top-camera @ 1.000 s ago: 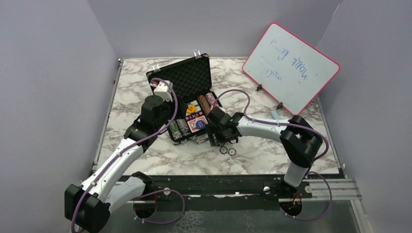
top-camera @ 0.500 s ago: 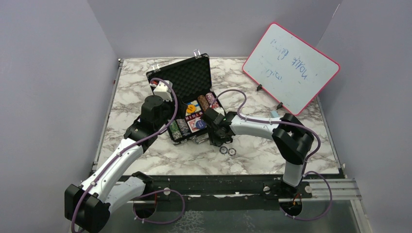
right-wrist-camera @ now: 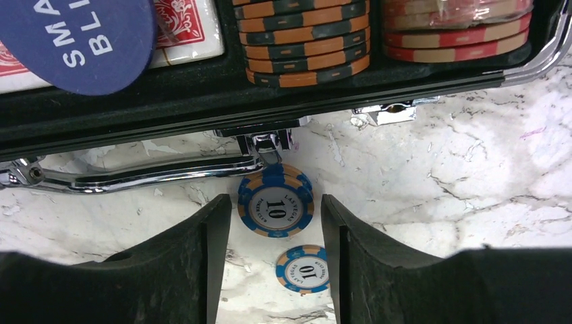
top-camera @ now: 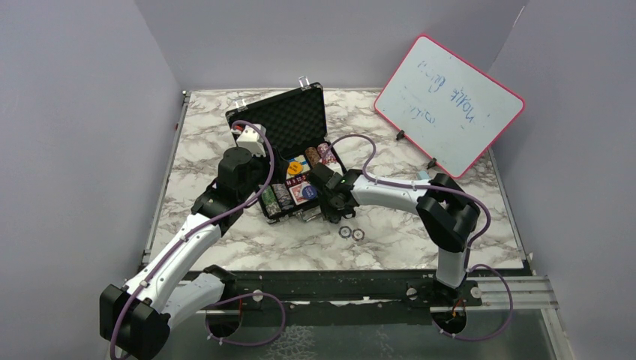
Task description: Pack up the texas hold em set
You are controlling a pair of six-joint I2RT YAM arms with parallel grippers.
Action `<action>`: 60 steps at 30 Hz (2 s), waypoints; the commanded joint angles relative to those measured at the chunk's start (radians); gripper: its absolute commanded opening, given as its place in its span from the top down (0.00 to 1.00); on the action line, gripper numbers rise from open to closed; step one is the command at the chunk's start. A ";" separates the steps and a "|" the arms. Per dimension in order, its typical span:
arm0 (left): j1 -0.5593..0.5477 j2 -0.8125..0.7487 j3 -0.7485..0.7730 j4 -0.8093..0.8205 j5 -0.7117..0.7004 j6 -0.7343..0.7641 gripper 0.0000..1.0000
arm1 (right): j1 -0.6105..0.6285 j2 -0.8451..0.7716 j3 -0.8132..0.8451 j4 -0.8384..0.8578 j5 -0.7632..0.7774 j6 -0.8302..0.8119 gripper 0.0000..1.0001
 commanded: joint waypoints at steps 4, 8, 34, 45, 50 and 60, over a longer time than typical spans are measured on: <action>0.001 -0.014 -0.007 0.000 -0.024 0.003 0.37 | 0.006 0.028 0.018 0.010 -0.015 -0.086 0.37; 0.002 -0.013 -0.007 -0.001 -0.027 0.003 0.38 | 0.006 0.037 0.003 0.046 -0.043 -0.129 0.38; 0.002 -0.010 -0.007 -0.005 -0.022 0.005 0.37 | 0.006 -0.027 -0.075 -0.030 -0.177 -0.211 0.53; 0.002 0.000 -0.004 -0.009 -0.019 0.003 0.37 | 0.009 -0.090 -0.133 -0.015 -0.217 -0.274 0.35; 0.002 0.000 -0.006 -0.007 -0.021 0.003 0.37 | 0.025 -0.076 -0.156 0.008 -0.200 -0.298 0.35; 0.001 0.003 -0.005 -0.010 -0.027 0.005 0.37 | 0.033 0.051 -0.112 0.049 -0.127 -0.235 0.46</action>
